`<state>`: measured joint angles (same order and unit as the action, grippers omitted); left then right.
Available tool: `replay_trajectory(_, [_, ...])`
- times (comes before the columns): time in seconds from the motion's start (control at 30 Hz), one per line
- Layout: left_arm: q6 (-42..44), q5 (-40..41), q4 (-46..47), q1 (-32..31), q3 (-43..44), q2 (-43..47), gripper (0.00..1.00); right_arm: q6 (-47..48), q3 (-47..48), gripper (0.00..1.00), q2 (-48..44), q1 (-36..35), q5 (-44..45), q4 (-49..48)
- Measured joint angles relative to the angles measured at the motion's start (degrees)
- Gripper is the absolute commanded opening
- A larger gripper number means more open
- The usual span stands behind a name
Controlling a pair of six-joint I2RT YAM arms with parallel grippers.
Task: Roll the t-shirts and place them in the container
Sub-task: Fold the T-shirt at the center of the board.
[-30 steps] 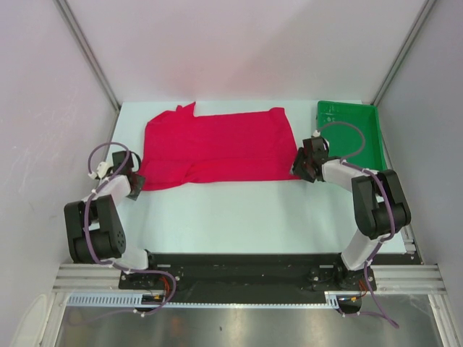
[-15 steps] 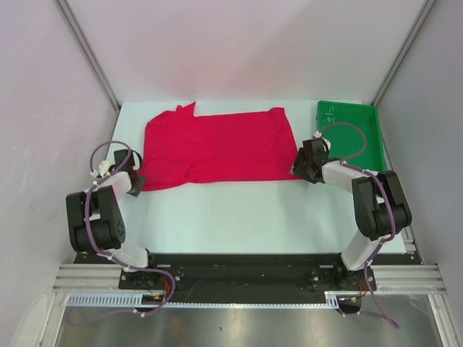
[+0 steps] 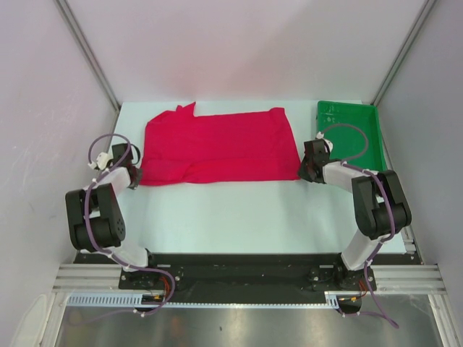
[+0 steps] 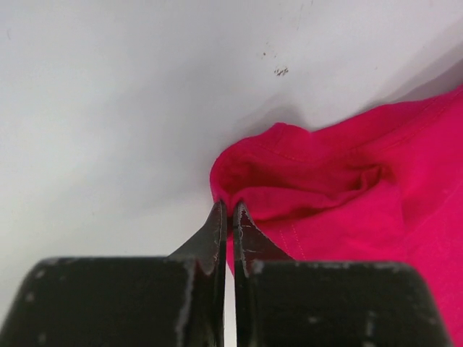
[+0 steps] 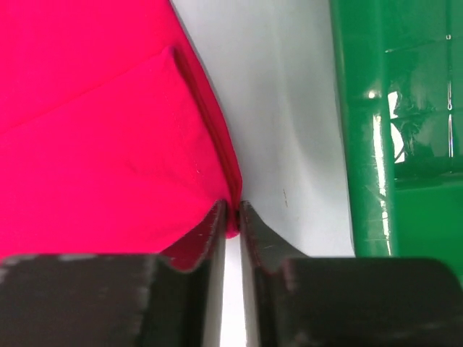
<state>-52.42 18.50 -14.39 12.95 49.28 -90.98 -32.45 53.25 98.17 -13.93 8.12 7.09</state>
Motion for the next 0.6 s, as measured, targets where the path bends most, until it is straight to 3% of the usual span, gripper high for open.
replay_trajectory(0.1, [0.5,1.2,0.0,0.0,0.3,0.3,0.0,0.1,0.0,0.0,0.0,0.0,0.0,-0.2])
replay_trajectory(0.37, [1.6,6.9,-5.0,0.0,0.2,5.3,0.0,0.6,-0.4,0.0,-1.7,-0.8,0.7,2.6])
replay_trajectory(0.57, [2.0,9.4,-7.3,0.0,-2.3,9.2,0.0,1.0,-5.7,0.0,-8.1,-1.3,0.6,4.8])
replay_trajectory(0.6, [1.9,9.6,-7.9,0.0,-2.8,9.6,0.03,1.0,-6.4,0.06,-8.9,-1.3,0.6,5.2])
